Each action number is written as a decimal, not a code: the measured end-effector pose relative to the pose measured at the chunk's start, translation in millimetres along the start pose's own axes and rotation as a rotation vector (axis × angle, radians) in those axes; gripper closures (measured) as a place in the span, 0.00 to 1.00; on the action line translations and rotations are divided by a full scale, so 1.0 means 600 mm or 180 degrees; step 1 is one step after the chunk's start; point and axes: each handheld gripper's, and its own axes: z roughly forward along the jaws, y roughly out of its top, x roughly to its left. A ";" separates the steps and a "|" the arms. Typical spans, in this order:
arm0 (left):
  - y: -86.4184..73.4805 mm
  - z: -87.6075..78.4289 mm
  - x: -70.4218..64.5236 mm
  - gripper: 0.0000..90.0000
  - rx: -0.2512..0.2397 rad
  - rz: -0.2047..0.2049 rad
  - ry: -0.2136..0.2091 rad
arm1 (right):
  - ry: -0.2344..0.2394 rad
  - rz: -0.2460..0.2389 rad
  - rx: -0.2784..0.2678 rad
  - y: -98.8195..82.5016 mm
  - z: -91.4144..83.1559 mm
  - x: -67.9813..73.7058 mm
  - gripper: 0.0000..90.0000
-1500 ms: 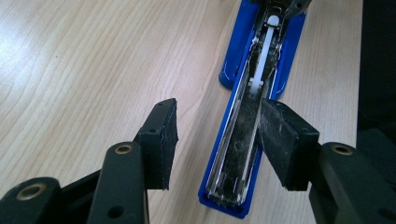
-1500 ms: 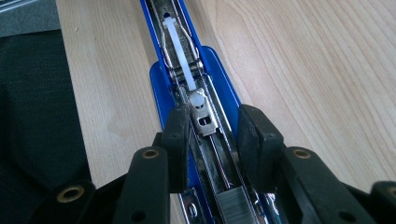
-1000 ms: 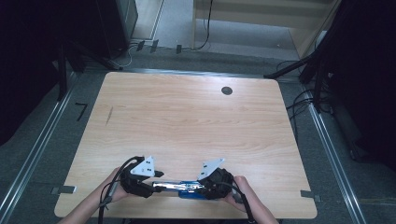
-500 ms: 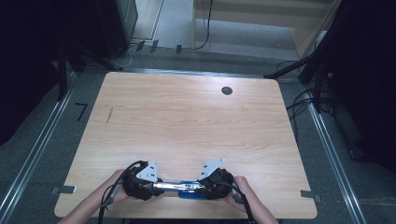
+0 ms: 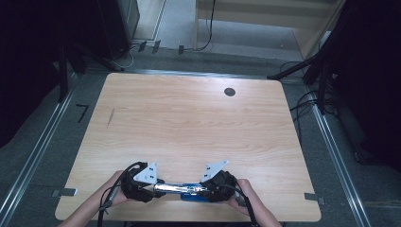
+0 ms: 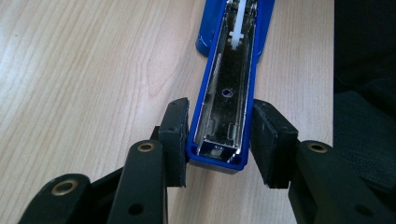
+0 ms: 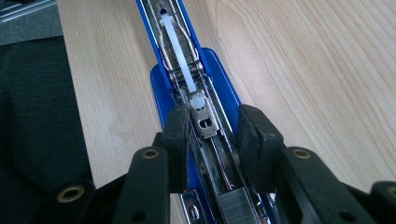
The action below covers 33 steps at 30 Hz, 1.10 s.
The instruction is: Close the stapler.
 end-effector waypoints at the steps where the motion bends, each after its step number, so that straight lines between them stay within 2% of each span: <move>1: 0.000 -0.001 0.000 0.68 -0.0007 -0.0005 -0.0002 | -0.0003 -0.0002 0.0002 0.000 0.000 0.000 0.74; 16: 0.007 -0.012 -0.009 0.67 -0.0122 0.0015 0.0103 | 0.0009 -0.0008 0.0002 0.005 0.004 0.001 0.74; 29: 0.011 -0.016 -0.006 0.66 -0.0211 0.0018 0.0063 | 0.0031 0.0017 -0.0018 0.003 0.004 0.000 0.74; 31: 0.012 -0.019 -0.007 0.67 -0.0261 -0.0009 0.0046 | 0.0009 0.0048 -0.0030 0.003 0.004 0.002 0.74; 33: 0.015 -0.021 -0.008 0.67 -0.0272 0.0018 0.0069 | -0.0018 0.0056 -0.0031 0.003 0.004 0.003 0.74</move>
